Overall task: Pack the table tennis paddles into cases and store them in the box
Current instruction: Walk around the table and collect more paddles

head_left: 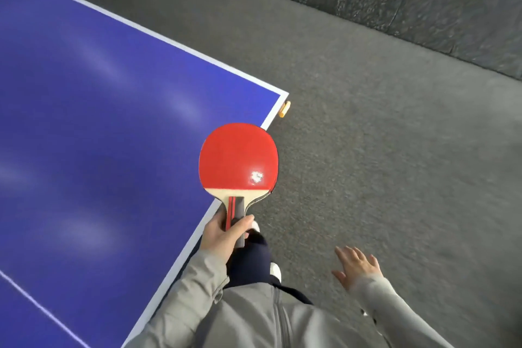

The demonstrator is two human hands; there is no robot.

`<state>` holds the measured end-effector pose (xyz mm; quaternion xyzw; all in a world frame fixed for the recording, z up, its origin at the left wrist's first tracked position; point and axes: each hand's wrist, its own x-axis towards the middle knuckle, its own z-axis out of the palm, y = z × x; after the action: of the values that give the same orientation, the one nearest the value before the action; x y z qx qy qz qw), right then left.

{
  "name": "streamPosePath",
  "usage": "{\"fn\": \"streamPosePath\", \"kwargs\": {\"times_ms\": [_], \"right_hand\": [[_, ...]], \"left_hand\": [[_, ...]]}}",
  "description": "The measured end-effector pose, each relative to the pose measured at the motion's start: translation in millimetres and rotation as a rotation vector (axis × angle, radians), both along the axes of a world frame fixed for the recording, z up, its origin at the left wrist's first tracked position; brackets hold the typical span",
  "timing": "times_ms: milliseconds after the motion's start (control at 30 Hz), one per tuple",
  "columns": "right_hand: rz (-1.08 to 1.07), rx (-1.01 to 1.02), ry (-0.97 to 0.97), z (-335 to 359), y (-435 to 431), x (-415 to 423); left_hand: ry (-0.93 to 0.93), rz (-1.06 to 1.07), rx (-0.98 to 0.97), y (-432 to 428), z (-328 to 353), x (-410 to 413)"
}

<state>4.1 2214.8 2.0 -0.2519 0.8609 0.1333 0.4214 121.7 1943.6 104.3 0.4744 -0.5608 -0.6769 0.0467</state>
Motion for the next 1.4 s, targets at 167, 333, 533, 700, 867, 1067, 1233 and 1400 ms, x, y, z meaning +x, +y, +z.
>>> {"fn": "streamPosePath", "kwargs": {"times_ms": [167,333,533,700,867,1067,1233,1400], "right_hand": [[0.009,-0.04,0.018,-8,-34,-85],[-0.022,-0.016,0.01,1,-72,-191],[-0.092,-0.073,0.043,22,-101,-309],[-0.041,-0.042,0.047,15,-107,-405],[0.068,-0.035,0.011,0,-120,-524],[0.266,-0.036,0.02,5,-155,-654],[0.457,-0.016,-0.006,6,-222,-720],[0.661,-0.017,-0.028,-5,-326,-760]], "left_hand": [[-0.021,-0.018,0.017,-14,-15,-77],[-0.01,0.005,0.013,-45,-21,-169],[0.008,0.03,0.005,-81,-6,-274],[0.04,0.065,-0.059,-96,5,-356],[-0.007,0.211,-0.032,-92,-2,-442],[-0.002,0.515,0.07,-71,2,-527],[-0.059,0.662,0.024,-94,5,-545],[-0.089,0.854,-0.003,-147,-8,-554]]}}
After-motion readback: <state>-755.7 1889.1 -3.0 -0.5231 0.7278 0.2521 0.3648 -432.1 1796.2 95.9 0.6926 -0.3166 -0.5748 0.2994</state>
